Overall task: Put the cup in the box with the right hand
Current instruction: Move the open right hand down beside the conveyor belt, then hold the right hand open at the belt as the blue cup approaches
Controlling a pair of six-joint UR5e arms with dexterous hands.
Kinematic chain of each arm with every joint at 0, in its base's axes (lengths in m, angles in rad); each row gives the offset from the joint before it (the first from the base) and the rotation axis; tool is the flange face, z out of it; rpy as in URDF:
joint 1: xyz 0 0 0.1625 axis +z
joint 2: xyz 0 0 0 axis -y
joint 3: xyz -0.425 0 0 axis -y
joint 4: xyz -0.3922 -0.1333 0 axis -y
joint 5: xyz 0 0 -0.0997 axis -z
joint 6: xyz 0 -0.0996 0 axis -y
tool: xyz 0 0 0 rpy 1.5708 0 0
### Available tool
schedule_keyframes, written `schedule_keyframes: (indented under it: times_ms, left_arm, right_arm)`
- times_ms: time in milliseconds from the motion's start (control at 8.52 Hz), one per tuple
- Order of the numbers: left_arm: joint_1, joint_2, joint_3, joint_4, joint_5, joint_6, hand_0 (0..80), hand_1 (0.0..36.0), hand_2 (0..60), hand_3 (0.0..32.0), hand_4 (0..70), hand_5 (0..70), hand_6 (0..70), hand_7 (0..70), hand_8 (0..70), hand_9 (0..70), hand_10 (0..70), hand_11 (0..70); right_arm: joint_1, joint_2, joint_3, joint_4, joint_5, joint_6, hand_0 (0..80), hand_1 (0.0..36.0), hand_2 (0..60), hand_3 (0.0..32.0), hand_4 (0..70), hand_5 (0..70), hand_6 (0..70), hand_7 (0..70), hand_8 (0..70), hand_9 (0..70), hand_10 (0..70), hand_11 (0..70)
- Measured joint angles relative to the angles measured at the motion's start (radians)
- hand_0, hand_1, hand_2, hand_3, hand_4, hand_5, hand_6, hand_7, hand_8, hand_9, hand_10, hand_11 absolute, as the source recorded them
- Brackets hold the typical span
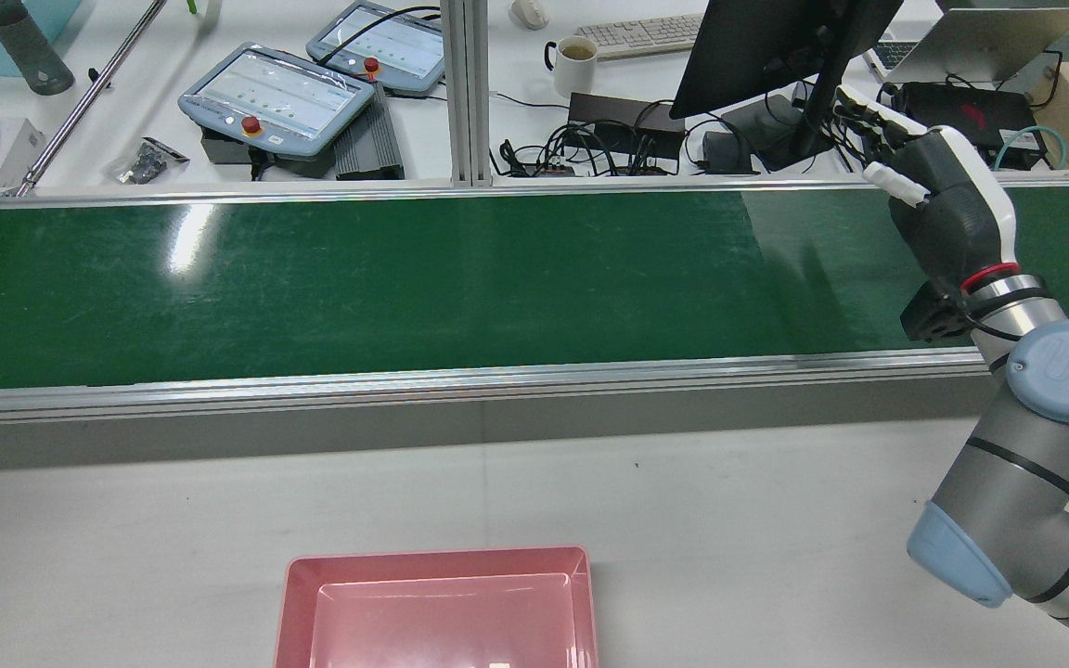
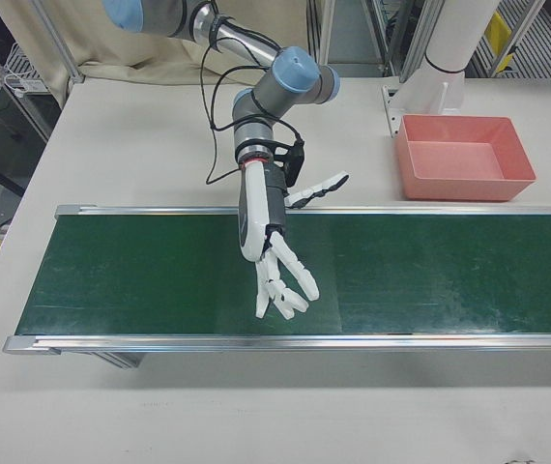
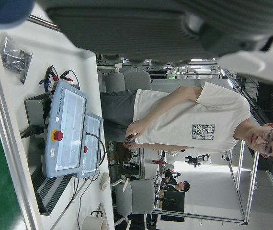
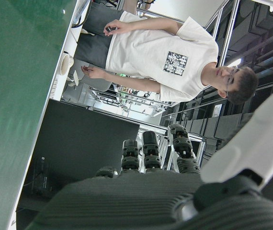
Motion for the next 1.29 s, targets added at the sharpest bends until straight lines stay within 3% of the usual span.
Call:
schedule_keyframes:
  times_ms: [352, 704, 822, 939, 1056, 1291]
  left_arm:
    - [0.000, 0.000, 0.001, -0.001, 0.000, 0.000, 0.0, 0.0, 0.0, 0.0, 0.0, 0.0, 0.0, 0.0, 0.0, 0.0, 0.0, 0.0]
    - [0.000, 0.000, 0.002, 0.000, 0.000, 0.000, 0.0, 0.0, 0.0, 0.0, 0.0, 0.0, 0.0, 0.0, 0.0, 0.0, 0.0, 0.0]
    - [0.000, 0.000, 0.002, 0.000, 0.000, 0.000, 0.0, 0.0, 0.0, 0.0, 0.0, 0.0, 0.0, 0.0, 0.0, 0.0, 0.0, 0.0]
    - [0.000, 0.000, 0.002, 0.000, 0.000, 0.000, 0.0, 0.0, 0.0, 0.0, 0.0, 0.0, 0.0, 0.0, 0.0, 0.0, 0.0, 0.0]
    - [0.000, 0.000, 0.002, 0.000, -0.001, 0.000, 0.0, 0.0, 0.0, 0.0, 0.0, 0.0, 0.0, 0.0, 0.0, 0.0, 0.0, 0.0]
    - [0.000, 0.000, 0.002, 0.001, 0.000, 0.000, 0.0, 0.0, 0.0, 0.0, 0.0, 0.0, 0.0, 0.0, 0.0, 0.0, 0.0, 0.0]
  right_arm:
    - [0.028, -0.015, -0.020, 0.026, -0.043, -0.008, 37.7, 0.0, 0.0, 0.0, 6.8, 1.3, 7.4, 34.3, 7.5, 17.0, 0.0, 0.0]
    - [0.019, -0.001, -0.052, 0.040, -0.042, -0.007, 38.9, 0.0, 0.0, 0.0, 14.9, 1.2, 9.2, 44.2, 8.7, 20.0, 0.0, 0.0]
    - [0.013, 0.016, -0.056, 0.041, -0.040, -0.014, 43.8, 0.5, 0.0, 0.0, 13.8, 2.4, 9.4, 43.8, 9.0, 20.1, 0.0, 0.0]
    - [0.006, 0.043, -0.058, 0.041, -0.039, -0.030, 46.5, 3.8, 0.0, 0.0, 14.1, 3.2, 9.3, 42.5, 8.7, 19.6, 0.0, 0.0]
    - [0.000, 0.072, -0.060, 0.041, -0.039, -0.050, 47.2, 5.0, 0.0, 0.0, 14.0, 3.6, 9.2, 41.5, 8.7, 19.5, 0.0, 0.0]
    - [-0.009, 0.097, -0.059, 0.039, -0.044, -0.112, 45.1, 0.4, 0.0, 0.0, 16.2, 2.4, 9.7, 45.2, 9.0, 20.6, 0.0, 0.0]
